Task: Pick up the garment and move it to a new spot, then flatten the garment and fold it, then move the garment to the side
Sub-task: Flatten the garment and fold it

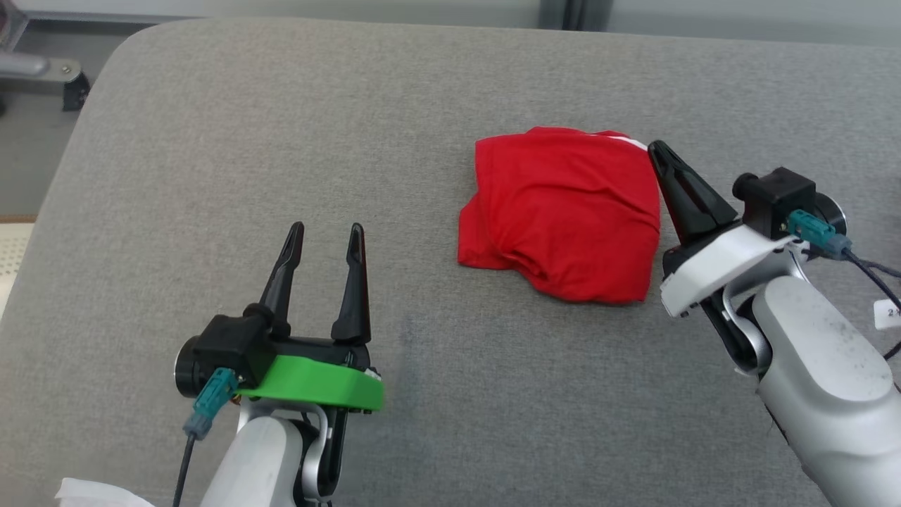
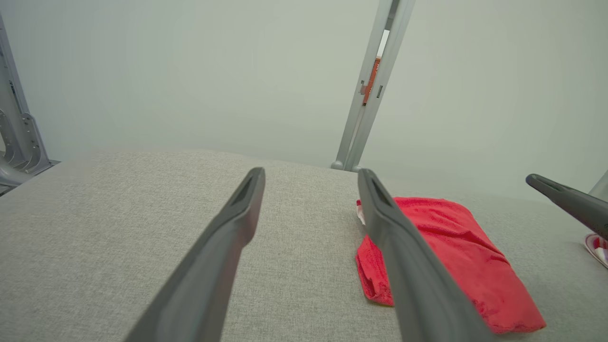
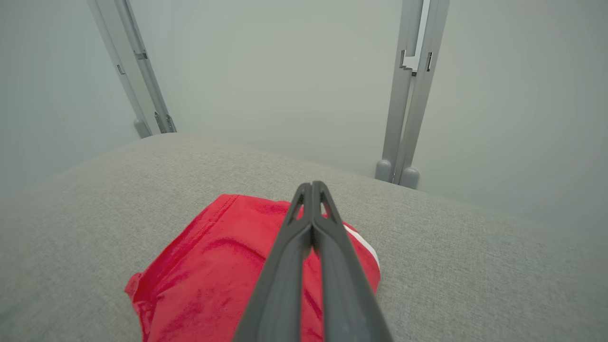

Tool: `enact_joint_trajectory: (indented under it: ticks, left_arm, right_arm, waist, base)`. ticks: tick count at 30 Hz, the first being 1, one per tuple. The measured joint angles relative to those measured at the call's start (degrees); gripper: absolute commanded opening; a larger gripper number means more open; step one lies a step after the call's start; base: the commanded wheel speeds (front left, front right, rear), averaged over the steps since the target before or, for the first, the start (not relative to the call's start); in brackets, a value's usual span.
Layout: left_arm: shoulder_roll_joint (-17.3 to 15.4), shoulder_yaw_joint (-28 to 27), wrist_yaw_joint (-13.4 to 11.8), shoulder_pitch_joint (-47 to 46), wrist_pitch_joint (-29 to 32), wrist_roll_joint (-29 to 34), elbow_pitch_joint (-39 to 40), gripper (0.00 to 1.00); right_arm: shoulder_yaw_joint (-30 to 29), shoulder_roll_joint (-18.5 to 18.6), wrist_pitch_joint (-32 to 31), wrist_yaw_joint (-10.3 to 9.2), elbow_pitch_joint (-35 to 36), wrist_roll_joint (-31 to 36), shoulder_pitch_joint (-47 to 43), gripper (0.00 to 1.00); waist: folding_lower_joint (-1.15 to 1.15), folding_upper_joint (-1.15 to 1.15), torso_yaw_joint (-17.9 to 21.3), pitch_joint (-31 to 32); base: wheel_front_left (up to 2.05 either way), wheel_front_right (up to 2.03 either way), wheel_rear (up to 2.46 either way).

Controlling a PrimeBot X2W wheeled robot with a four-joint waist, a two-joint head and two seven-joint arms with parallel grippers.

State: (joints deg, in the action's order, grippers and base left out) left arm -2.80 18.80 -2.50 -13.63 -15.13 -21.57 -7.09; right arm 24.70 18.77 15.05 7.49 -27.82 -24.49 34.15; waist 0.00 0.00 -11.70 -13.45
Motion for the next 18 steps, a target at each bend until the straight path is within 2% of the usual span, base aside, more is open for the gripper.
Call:
enact_joint_trajectory:
  ticks: [7,9,12,18]
  left_arm:
    - [0.0,-2.1,0.6,1.7,0.0,0.6,-0.1,1.00]
    - [0.0,-2.7,0.8,2.4,0.0,0.6,0.0,1.00]
    - [0.0,-3.6,1.1,3.6,0.0,1.0,-0.4,1.00]
    - [0.0,-3.5,1.5,6.3,0.0,2.3,-1.2,1.00]
  right_arm:
    - [-8.5,-2.5,0.0,0.00,4.5,3.5,-8.8,0.00]
    - [-11.3,-3.6,0.0,0.00,6.4,5.9,-10.7,1.00]
    - [-15.8,-6.2,0.0,0.00,8.3,8.1,-14.4,1.00]
    - [-19.9,-9.5,0.0,0.00,10.5,10.6,-19.4,1.00]
  waist:
    - [0.00,0.00,5.3,2.7]
    - [0.00,0.00,6.5,3.5]
    - [0.00,0.00,8.0,4.8]
    - [0.00,0.00,10.2,7.0]
  base:
    - [0.00,0.00,0.00]
    - [0.00,0.00,0.00]
    - [0.00,0.00,0.00]
    - [0.00,0.00,0.00]
